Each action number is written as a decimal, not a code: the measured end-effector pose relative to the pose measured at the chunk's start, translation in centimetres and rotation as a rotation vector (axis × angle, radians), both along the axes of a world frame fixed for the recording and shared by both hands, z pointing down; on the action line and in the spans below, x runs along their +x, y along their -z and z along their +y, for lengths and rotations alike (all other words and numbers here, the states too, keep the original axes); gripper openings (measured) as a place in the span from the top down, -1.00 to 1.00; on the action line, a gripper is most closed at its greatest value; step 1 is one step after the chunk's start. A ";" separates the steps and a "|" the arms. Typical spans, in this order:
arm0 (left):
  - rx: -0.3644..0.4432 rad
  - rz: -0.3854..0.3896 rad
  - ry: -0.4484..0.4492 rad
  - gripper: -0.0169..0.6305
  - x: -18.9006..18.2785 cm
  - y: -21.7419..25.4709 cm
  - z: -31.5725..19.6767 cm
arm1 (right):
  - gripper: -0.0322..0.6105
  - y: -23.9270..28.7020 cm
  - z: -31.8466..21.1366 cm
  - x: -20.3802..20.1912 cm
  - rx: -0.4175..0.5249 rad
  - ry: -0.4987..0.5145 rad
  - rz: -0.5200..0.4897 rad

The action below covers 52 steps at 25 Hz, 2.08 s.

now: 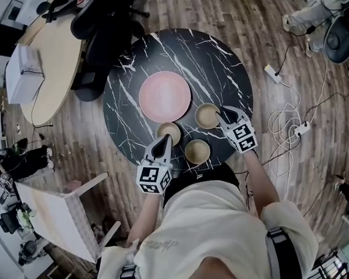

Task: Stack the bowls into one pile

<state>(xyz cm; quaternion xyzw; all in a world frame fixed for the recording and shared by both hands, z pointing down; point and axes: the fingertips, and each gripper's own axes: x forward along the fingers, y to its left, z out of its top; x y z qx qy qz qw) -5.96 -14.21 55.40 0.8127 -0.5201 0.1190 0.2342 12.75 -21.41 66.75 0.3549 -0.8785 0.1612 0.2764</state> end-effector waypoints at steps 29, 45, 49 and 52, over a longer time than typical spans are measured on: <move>-0.099 0.005 0.028 0.89 -0.2 -3.3 -1.9 | 0.73 -9.5 -0.9 -1.0 -0.229 -0.002 0.049; -0.037 0.042 0.028 0.89 -1.1 -1.3 -1.4 | 0.82 -6.5 -0.5 0.1 -0.228 -0.068 0.032; -0.009 0.032 0.019 0.89 -1.4 -0.8 -0.4 | 0.82 -5.4 0.1 0.4 -0.206 -0.071 0.058; 0.009 0.027 0.019 0.89 -1.7 -0.4 0.7 | 0.82 -4.1 0.6 0.0 -0.185 -0.064 0.064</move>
